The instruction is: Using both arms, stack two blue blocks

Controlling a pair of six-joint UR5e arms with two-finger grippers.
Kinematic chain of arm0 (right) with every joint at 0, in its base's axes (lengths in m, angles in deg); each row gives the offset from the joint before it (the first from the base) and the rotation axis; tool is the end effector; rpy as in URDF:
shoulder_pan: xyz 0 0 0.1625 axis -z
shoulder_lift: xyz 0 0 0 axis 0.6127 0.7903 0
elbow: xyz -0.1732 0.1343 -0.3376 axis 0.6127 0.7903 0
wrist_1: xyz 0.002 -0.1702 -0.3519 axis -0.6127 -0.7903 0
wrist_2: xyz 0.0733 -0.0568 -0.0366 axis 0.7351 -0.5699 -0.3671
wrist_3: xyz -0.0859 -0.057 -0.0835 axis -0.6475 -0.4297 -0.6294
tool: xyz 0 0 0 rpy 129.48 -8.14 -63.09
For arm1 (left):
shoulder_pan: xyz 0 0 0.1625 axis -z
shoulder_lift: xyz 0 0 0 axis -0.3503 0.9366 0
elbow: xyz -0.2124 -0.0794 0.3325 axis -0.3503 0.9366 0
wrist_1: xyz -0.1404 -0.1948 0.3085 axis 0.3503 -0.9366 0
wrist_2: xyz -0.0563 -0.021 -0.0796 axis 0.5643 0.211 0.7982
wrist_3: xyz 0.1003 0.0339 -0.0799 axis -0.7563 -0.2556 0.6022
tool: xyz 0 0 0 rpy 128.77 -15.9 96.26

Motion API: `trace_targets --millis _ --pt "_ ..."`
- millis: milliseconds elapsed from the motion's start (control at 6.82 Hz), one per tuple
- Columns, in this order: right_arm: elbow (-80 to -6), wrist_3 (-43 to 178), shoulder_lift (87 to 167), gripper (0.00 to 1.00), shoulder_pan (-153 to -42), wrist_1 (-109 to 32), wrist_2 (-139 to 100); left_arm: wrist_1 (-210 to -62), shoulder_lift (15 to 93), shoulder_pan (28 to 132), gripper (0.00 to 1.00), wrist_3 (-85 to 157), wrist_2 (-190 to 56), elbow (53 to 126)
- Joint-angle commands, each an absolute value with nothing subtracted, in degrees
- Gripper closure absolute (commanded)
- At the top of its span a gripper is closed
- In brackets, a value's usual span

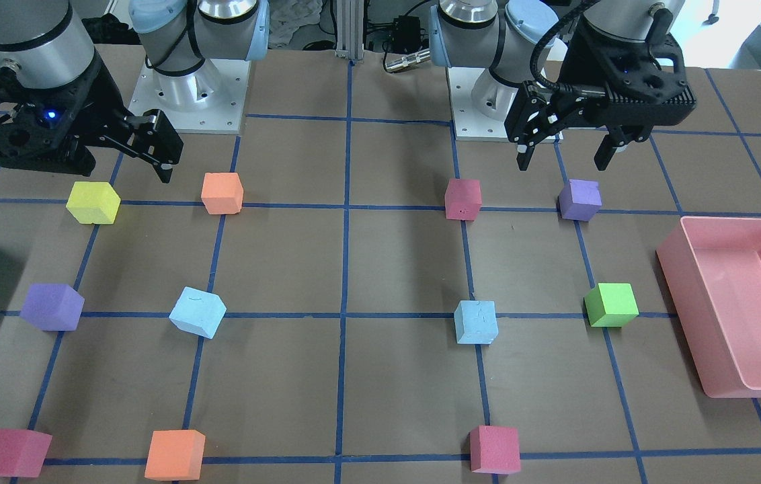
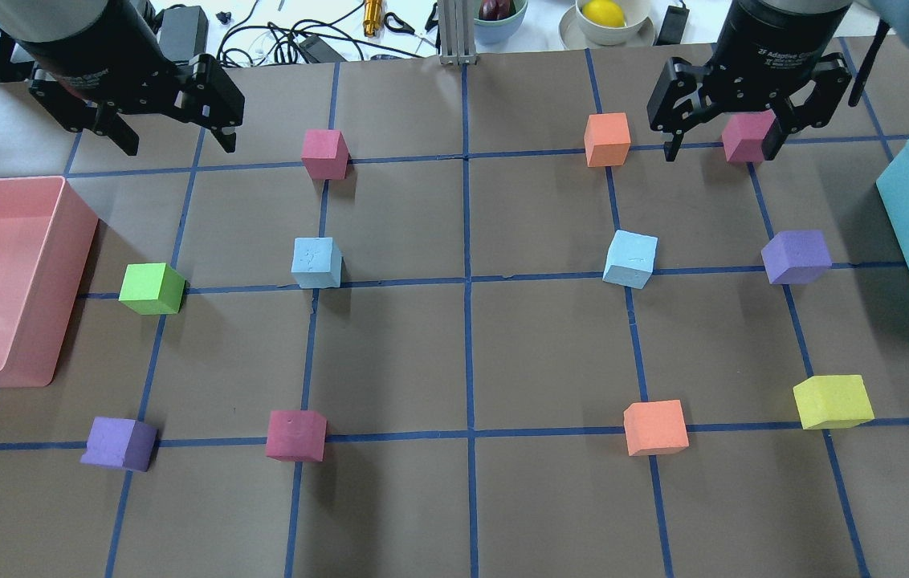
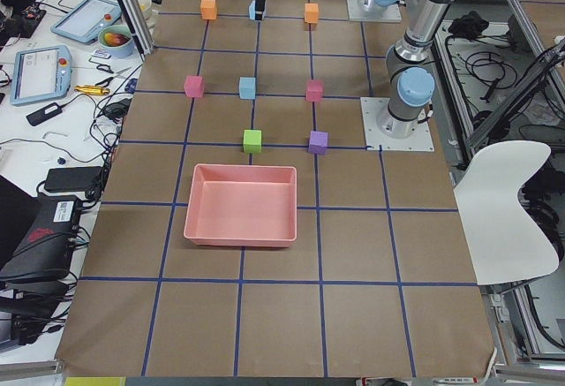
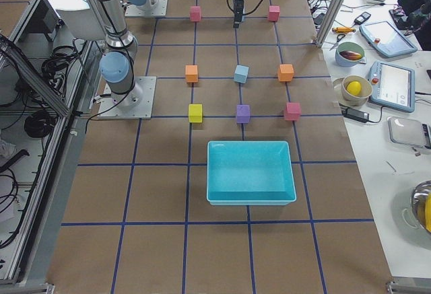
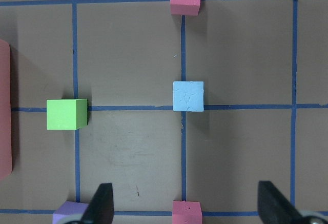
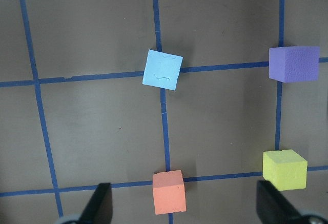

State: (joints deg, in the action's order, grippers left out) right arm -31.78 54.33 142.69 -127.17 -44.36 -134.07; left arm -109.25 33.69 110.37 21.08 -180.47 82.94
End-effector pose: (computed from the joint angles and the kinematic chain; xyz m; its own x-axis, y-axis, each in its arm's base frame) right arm 0.1245 -0.4903 0.4526 -0.9977 0.0620 0.0287 0.0635 0.9965 0.0543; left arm -0.1276 -0.4767 0.4859 -0.9994 -0.0050 -0.0337 -0.0008 0.9924 -0.1231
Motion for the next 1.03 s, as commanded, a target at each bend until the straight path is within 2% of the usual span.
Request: trace_targets --millis 0,293,880 --pt "-31.2 54.3 142.6 0.0 -127.1 -44.5 -134.2 -109.2 33.6 110.3 0.0 21.1 -180.5 82.9" --pt "-31.5 54.3 142.6 0.0 -127.1 -44.3 -134.3 -109.2 33.8 110.2 0.0 21.0 -180.6 83.3" --pt "-31.3 46.7 143.3 0.0 -127.1 -44.8 -132.9 -105.8 41.9 110.1 0.0 24.8 -180.2 83.4"
